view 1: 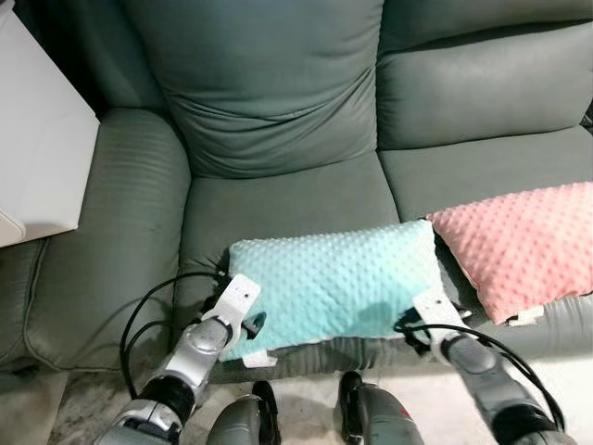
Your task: Move the pillow to the sofa
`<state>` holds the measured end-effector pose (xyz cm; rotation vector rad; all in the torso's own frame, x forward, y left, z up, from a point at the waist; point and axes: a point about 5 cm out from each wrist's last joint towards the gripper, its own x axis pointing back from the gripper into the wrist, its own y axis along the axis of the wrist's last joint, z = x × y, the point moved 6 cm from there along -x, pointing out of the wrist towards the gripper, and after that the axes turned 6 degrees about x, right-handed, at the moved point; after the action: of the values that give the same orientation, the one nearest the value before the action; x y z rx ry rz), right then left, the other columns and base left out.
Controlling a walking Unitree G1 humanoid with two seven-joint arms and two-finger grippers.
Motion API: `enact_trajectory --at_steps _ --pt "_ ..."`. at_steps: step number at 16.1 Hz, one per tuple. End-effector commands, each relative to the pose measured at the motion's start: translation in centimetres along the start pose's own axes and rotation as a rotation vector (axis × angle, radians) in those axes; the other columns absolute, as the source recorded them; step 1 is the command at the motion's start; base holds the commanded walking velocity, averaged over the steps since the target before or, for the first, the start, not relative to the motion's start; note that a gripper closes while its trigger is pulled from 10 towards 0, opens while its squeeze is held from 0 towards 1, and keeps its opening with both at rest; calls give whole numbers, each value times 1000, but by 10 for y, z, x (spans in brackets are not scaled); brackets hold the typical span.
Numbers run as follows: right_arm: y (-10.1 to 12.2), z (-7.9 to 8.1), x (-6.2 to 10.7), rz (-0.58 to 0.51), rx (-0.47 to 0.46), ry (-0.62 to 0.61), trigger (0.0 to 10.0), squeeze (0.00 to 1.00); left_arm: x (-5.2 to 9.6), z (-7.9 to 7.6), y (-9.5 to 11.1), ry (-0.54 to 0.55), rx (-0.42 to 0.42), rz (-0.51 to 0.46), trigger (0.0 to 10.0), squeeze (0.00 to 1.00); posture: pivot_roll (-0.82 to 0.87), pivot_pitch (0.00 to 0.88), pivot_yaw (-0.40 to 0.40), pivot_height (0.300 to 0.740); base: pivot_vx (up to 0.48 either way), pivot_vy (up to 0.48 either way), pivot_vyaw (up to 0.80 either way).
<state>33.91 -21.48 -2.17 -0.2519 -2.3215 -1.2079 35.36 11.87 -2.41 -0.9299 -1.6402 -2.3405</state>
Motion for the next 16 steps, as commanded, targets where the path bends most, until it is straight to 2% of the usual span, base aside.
enact_trajectory --at_steps 1,7,11,16 --pt "4 15 -2 -20 -3 36 10000 0 3 9 -14 55 -29 34 10000 0 -102 355 119 740 0 0 0" --pt "47 16 -11 -153 -50 39 10000 0 2 34 8 196 -7 -45 10000 0 -103 358 116 740 0 0 0" --pt "55 22 -12 -185 -100 54 10000 0 3 46 21 279 4 -99 10000 0 -107 356 114 740 0 0 0" --pt "59 34 -12 -200 -111 75 10000 0 2 44 37 307 10 -162 10000 0 -107 352 114 740 0 0 0"
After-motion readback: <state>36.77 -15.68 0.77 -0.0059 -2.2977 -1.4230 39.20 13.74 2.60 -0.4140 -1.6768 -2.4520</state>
